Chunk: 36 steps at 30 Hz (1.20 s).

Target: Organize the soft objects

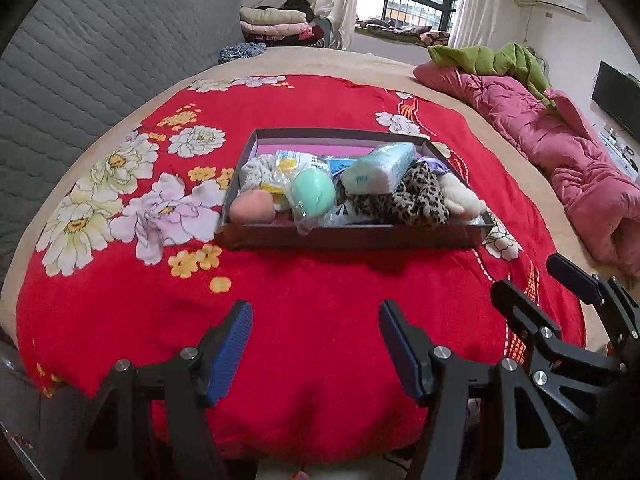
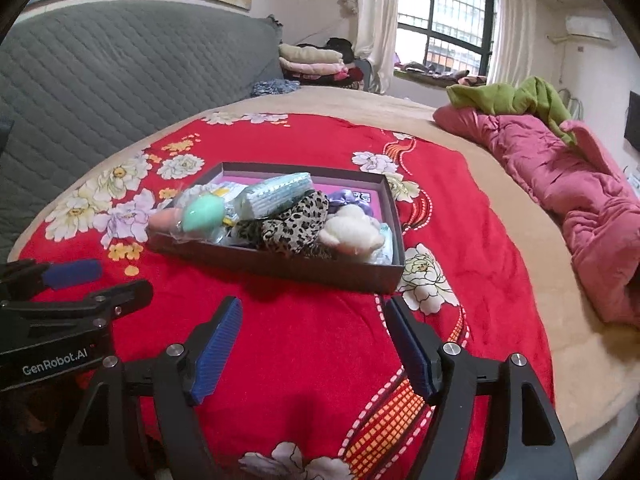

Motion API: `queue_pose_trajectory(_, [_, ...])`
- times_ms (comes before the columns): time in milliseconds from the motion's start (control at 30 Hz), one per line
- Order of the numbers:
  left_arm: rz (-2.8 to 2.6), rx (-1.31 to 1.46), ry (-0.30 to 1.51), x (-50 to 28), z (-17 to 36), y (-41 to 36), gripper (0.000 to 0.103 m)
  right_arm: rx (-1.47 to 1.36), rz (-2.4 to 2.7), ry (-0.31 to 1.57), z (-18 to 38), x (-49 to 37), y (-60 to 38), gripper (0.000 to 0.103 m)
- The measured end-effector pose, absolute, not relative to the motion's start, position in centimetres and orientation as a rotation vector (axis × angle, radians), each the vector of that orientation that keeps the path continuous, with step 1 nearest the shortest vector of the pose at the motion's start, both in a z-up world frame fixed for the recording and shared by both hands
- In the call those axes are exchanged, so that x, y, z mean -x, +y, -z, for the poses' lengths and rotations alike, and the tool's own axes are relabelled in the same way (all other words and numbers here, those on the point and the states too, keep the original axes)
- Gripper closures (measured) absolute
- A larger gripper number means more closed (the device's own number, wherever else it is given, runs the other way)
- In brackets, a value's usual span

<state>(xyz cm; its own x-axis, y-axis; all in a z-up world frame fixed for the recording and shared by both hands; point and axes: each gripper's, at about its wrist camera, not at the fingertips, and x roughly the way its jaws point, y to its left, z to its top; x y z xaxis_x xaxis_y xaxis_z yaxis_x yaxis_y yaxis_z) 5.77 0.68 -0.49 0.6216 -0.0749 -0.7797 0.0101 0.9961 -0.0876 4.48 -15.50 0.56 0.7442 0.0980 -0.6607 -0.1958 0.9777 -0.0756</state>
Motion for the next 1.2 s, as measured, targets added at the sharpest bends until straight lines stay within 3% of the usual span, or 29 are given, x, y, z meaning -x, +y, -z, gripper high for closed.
queue_pose_trajectory(1200, [0.001, 0.062, 0.965, -5.1, 2.2, 0.9, 0.038, 0.119, -0.149, 0.739, 0.2, -3.7, -15.8, 0.027])
